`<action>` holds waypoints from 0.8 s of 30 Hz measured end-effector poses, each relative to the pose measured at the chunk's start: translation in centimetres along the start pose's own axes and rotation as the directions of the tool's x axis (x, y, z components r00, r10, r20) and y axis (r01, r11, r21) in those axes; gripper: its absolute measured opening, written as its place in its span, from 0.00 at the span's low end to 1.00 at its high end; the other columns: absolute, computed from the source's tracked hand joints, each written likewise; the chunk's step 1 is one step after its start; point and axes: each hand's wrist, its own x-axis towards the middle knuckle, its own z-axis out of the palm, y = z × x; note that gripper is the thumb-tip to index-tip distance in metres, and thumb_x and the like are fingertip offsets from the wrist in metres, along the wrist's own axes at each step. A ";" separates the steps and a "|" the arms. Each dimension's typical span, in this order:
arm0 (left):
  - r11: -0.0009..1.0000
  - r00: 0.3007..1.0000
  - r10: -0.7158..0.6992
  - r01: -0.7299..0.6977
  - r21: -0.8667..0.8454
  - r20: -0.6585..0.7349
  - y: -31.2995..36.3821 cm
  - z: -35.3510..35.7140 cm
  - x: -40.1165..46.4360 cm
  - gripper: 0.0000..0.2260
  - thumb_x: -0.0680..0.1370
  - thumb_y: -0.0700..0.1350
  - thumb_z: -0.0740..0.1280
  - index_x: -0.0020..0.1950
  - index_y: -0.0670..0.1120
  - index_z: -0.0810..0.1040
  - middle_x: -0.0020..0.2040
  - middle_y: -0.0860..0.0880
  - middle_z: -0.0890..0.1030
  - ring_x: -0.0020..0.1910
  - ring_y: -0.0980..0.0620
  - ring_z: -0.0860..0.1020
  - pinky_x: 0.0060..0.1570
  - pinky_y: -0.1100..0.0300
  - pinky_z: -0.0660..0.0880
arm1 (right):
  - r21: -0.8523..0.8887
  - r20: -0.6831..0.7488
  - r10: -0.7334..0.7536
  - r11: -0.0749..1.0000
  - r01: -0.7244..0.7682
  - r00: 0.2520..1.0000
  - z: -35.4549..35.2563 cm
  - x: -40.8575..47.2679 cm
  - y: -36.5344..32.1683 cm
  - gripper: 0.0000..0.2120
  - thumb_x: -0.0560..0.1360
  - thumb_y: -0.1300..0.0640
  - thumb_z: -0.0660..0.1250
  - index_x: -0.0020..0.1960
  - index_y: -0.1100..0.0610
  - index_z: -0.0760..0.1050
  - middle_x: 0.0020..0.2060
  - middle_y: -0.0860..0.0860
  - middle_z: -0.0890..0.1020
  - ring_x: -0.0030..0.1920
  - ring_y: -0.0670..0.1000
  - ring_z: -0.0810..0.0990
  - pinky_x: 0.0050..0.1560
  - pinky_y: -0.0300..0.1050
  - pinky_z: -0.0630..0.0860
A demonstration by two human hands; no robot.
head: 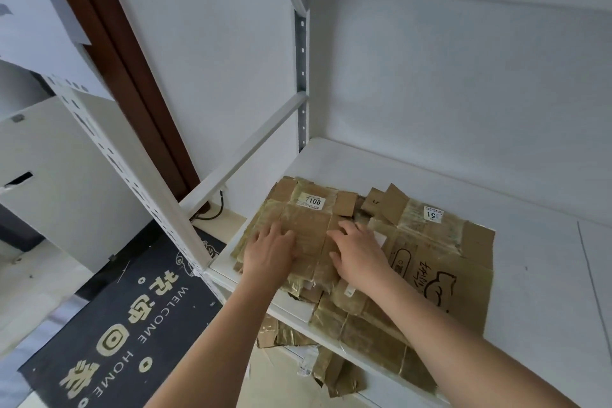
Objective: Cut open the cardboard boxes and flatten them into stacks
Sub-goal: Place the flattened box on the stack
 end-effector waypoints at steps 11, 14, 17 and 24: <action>0.944 0.834 0.320 -0.322 0.074 -0.449 8.6 -5.7 -2.1 0.20 0.78 0.57 0.61 0.65 0.47 0.74 0.60 0.45 0.74 0.58 0.45 0.75 0.56 0.51 0.73 | 0.016 -0.450 0.064 0.998 -0.063 0.891 -5.8 -7.2 4.8 0.19 0.74 0.61 0.70 0.65 0.55 0.74 0.59 0.54 0.74 0.61 0.55 0.72 0.61 0.51 0.76; 0.897 0.786 0.431 -0.424 0.122 -0.443 13.8 -5.7 -2.7 0.19 0.76 0.58 0.61 0.60 0.47 0.77 0.55 0.46 0.77 0.52 0.46 0.78 0.52 0.51 0.76 | 0.020 -0.492 0.161 0.985 -0.174 0.856 -6.9 -10.8 8.2 0.18 0.74 0.60 0.71 0.64 0.56 0.76 0.58 0.54 0.75 0.60 0.56 0.73 0.56 0.51 0.78; 0.851 0.765 0.518 -0.507 0.139 -0.382 19.4 -5.2 -3.8 0.19 0.73 0.58 0.67 0.57 0.47 0.79 0.54 0.45 0.79 0.51 0.45 0.79 0.49 0.50 0.77 | 0.010 -0.512 0.262 0.954 -0.299 0.818 -7.6 -15.3 12.6 0.18 0.70 0.61 0.74 0.59 0.59 0.78 0.55 0.56 0.76 0.57 0.58 0.75 0.47 0.50 0.80; 0.742 0.688 0.665 -0.653 0.153 -0.289 33.6 -3.5 -8.7 0.22 0.78 0.58 0.63 0.67 0.47 0.73 0.63 0.45 0.73 0.60 0.44 0.75 0.55 0.50 0.73 | 0.006 -0.571 0.419 0.862 -0.507 0.706 -8.7 -27.1 23.4 0.18 0.69 0.61 0.75 0.58 0.59 0.79 0.54 0.58 0.78 0.54 0.60 0.77 0.45 0.53 0.79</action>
